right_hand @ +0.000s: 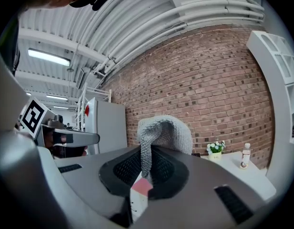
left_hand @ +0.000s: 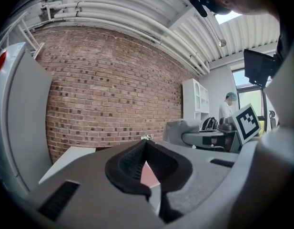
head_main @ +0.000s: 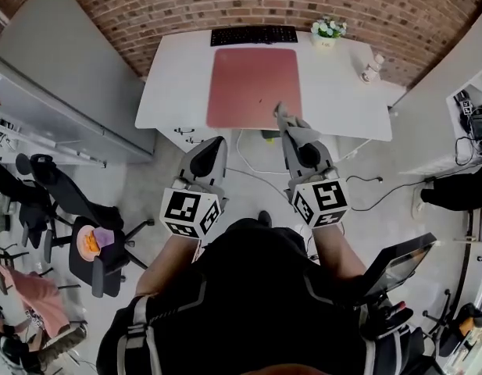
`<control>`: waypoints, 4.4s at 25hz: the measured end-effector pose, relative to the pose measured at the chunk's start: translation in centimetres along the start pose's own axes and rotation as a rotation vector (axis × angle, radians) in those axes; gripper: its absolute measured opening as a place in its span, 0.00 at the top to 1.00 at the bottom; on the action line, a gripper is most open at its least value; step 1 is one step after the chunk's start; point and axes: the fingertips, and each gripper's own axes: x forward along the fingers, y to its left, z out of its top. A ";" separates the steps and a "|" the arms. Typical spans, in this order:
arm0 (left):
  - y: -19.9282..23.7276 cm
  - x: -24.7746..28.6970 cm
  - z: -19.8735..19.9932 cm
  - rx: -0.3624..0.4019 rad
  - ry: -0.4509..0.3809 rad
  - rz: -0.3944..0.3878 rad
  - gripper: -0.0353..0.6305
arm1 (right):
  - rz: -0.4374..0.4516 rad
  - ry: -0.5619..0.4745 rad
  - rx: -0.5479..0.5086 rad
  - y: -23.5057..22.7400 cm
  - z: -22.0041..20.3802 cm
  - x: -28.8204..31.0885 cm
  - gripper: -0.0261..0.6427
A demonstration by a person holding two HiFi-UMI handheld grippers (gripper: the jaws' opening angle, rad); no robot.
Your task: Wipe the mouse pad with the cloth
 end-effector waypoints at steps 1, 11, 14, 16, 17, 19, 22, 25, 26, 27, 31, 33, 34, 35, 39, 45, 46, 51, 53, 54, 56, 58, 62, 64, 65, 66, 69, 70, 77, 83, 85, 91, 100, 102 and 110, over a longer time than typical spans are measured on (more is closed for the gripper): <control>-0.1 0.6 0.0 0.003 0.006 0.000 0.95 | 0.006 -0.001 0.002 -0.4 0.0 0.2 0.92; 1.7 4.5 -0.7 -0.025 0.026 0.026 0.95 | 0.025 0.009 0.014 -3.3 -0.3 3.6 0.92; 3.4 5.3 -0.8 -0.030 0.023 0.025 0.95 | 0.019 -0.002 0.011 -3.1 -0.2 5.4 0.92; 4.7 5.9 -0.6 -0.039 0.013 0.025 0.95 | 0.027 -0.010 -0.006 -2.8 0.3 6.9 0.92; 5.3 6.3 -0.5 -0.043 0.007 0.024 0.95 | 0.030 -0.006 -0.016 -2.7 0.5 7.7 0.92; 6.6 6.9 -0.2 -0.043 -0.003 0.018 0.95 | 0.035 0.005 -0.025 -2.5 0.7 9.4 0.92; 9.1 7.8 0.0 -0.039 -0.003 0.019 0.95 | 0.065 0.009 -0.041 -1.4 1.0 12.1 0.92; 11.9 8.5 -0.2 -0.052 0.003 0.028 0.95 | 0.074 0.026 -0.056 -0.5 0.8 14.8 0.92; 12.8 8.6 -0.2 -0.058 0.001 0.030 0.95 | 0.076 0.038 -0.058 -0.2 0.6 15.7 0.92; 13.7 8.8 -0.3 -0.066 -0.001 0.031 0.95 | 0.081 0.051 -0.057 0.1 0.2 16.6 0.92; 16.5 9.6 -0.5 -0.085 0.005 0.028 0.95 | 0.114 0.094 -0.055 1.1 -1.2 20.1 0.92; 17.8 10.0 -1.1 -0.072 0.018 0.031 0.95 | 0.123 0.117 -0.054 1.6 -2.2 21.7 0.92; 18.4 10.3 -1.5 -0.063 0.027 0.027 0.95 | 0.132 0.129 -0.052 2.0 -2.8 22.5 0.92; 18.9 10.6 -2.1 -0.054 0.035 0.019 0.95 | 0.143 0.142 -0.050 2.3 -3.5 23.2 0.92; 21.1 11.8 -5.0 -0.054 0.078 0.006 0.95 | 0.173 0.222 -0.053 3.2 -7.4 26.1 0.92; 23.6 13.4 -9.7 -0.109 0.155 0.028 0.95 | 0.141 0.316 -0.066 2.8 -13.0 28.6 0.92; 23.9 13.6 -10.6 -0.122 0.171 0.035 0.95 | 0.128 0.330 -0.063 2.4 -13.9 29.0 0.92; 24.9 14.9 -14.2 -0.175 0.238 0.075 0.95 | 0.184 0.428 -0.013 2.3 -19.0 30.6 0.92; 25.4 15.3 -15.2 -0.181 0.255 0.101 0.95 | 0.219 0.457 -0.015 2.7 -20.6 31.0 0.92; 25.6 15.4 -15.8 -0.190 0.264 0.116 0.95 | 0.237 0.474 -0.019 3.0 -21.3 31.2 0.92; 26.0 15.4 -17.0 -0.224 0.288 0.150 0.95 | 0.274 0.513 -0.017 3.8 -23.0 31.3 0.92; 26.2 15.2 -18.4 -0.247 0.325 0.173 0.95 | 0.301 0.554 -0.002 4.6 -24.7 31.6 0.92; 26.1 15.4 -21.4 -0.285 0.394 0.190 0.95 | 0.307 0.636 -0.017 5.1 -27.8 32.0 0.92; 26.1 15.2 -23.1 -0.307 0.425 0.200 0.95 | 0.331 0.663 -0.024 5.6 -29.0 32.1 0.92; 26.2 15.1 -23.8 -0.314 0.440 0.208 0.95 | 0.341 0.676 -0.024 5.8 -29.6 32.1 0.92; 26.3 15.0 -24.4 -0.321 0.455 0.218 0.95 | 0.347 0.688 -0.020 6.0 -30.2 32.2 0.92; 26.6 14.8 -25.7 -0.346 0.485 0.243 0.95 | 0.370 0.719 -0.006 6.5 -31.6 32.3 0.92; 26.6 14.7 -26.0 -0.345 0.493 0.246 0.95 | 0.379 0.727 -0.003 6.7 -31.9 32.4 0.92; 27.0 14.0 -27.3 -0.371 0.519 0.264 0.95 | 0.428 0.782 0.011 8.3 -33.6 32.0 0.92; 27.2 14.1 -27.3 -0.361 0.531 0.273 0.95 | 0.387 0.820 -0.001 8.0 -34.7 31.6 0.92; 26.8 14.4 -27.0 -0.366 0.527 0.256 0.95 | 0.373 0.823 0.003 7.6 -34.7 31.4 0.92; 25.5 15.4 -26.8 -0.389 0.527 0.202 0.95 | 0.315 0.834 0.036 5.9 -34.9 30.6 0.92; 23.2 18.1 -27.1 -0.356 0.555 0.106 0.95 | 0.174 0.824 0.112 1.2 -35.1 29.2 0.92; 22.5 19.0 -27.0 -0.344 0.558 0.081 0.95 | 0.134 0.825 0.122 -0.4 -35.0 28.7 0.92; 18.9 22.5 -26.0 -0.298 0.554 -0.046 0.95 | -0.010 0.806 0.169 -5.8 -35.0 25.7 0.92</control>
